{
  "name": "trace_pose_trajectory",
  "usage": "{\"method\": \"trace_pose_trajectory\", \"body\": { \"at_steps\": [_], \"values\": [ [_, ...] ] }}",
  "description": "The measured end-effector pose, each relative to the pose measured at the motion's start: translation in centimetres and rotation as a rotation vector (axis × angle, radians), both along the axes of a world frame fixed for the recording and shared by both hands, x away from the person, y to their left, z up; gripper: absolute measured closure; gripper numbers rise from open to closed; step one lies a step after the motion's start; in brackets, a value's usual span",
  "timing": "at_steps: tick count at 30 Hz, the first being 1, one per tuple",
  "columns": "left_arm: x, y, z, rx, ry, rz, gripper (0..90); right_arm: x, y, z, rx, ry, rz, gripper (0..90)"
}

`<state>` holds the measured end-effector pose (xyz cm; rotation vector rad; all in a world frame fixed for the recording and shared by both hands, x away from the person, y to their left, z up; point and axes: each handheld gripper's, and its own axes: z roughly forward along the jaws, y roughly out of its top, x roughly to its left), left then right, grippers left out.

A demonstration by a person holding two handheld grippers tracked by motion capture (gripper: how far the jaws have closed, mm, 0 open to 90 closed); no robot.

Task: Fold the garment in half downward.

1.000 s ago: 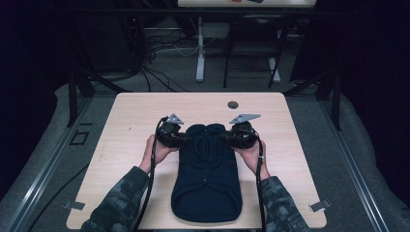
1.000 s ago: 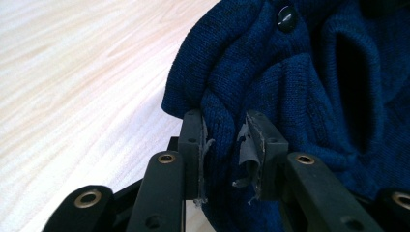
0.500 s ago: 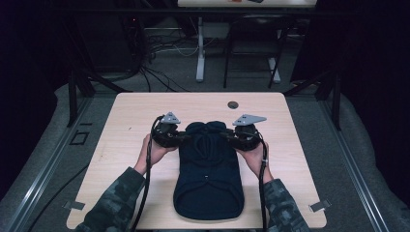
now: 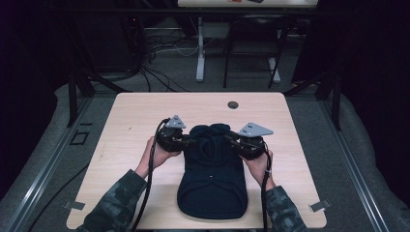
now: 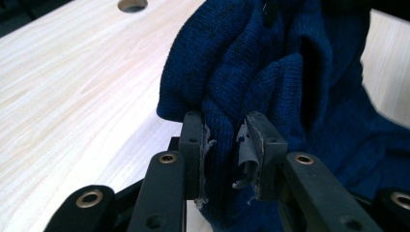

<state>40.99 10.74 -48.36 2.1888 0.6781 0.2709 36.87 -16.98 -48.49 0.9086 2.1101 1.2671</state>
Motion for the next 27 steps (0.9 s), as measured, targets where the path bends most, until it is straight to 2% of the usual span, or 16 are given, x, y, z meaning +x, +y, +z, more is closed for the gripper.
{"method": "trace_pose_trajectory", "body": {
  "at_steps": [3,5,6,8,12,16,18,21,23,27],
  "values": [
    [-0.1,0.0,0.0,-0.002,-0.021,0.000,74.7,-0.1,-0.2,-0.1,0.001,-0.002,0.004,75.3],
    [-0.3,0.1,0.2,-0.009,-0.045,0.003,75.7,0.0,-0.4,0.0,0.007,0.017,0.012,75.0],
    [-0.4,0.2,0.3,-0.013,-0.061,0.005,76.0,0.0,-0.6,0.0,0.026,0.026,0.018,74.5],
    [-0.7,0.2,0.4,-0.026,-0.091,0.008,76.8,0.2,-0.9,0.1,0.055,0.090,0.031,73.4],
    [-1.1,0.1,0.5,-0.032,-0.129,0.002,77.7,0.4,-1.4,0.1,0.077,0.149,0.036,69.5],
    [-1.4,-0.2,0.8,-0.017,-0.166,-0.001,78.0,0.5,-1.4,0.4,0.061,0.207,0.033,66.4],
    [-1.6,-0.3,1.0,-0.005,-0.191,-0.002,78.2,0.5,-1.4,0.5,0.068,0.209,0.030,66.7],
    [-2.0,-0.4,1.3,0.022,-0.233,-0.012,78.2,0.5,-1.3,0.8,0.046,0.243,0.023,67.6],
    [-2.2,-0.5,1.4,0.028,-0.232,-0.026,78.1,0.4,-1.2,0.9,0.030,0.239,0.010,70.7],
    [-2.2,-0.1,1.6,0.012,-0.203,-0.042,77.5,0.0,-1.1,1.1,0.036,0.192,-0.001,76.4]
  ]
}}
